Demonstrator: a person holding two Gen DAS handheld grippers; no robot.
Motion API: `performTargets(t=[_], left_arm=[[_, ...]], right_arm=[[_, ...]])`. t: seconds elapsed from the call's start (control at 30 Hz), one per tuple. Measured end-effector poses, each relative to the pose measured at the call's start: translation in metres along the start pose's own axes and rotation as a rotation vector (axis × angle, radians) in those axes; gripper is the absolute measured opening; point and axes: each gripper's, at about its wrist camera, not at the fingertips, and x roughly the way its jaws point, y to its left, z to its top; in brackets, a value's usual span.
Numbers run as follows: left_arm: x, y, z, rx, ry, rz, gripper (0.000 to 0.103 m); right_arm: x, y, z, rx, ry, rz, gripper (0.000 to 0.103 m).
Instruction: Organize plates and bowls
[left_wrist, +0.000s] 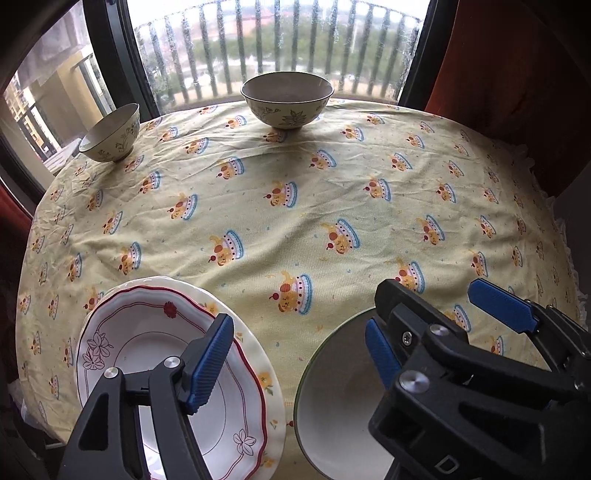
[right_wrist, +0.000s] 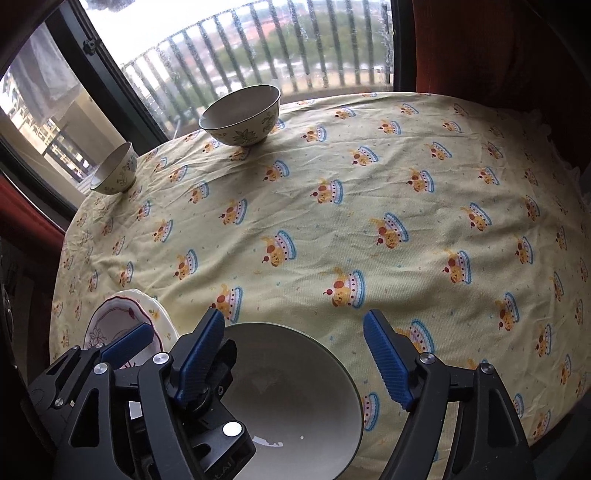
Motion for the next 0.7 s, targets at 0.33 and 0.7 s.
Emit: performTargets(t=[0.33, 0.7], left_arm=[[-0.019, 0.044, 0.033, -0.009, -0.057, 0.027, 0.084], [-0.027, 0.101, 0.063, -0.017, -0.126, 0.043, 0.083]], right_arm=[[-0.004, 0.046, 0.032, -0.04, -0.038, -0.003, 0.084], [0.001, 0.105, 0.063, -0.061, -0.079, -0.025, 0.084]])
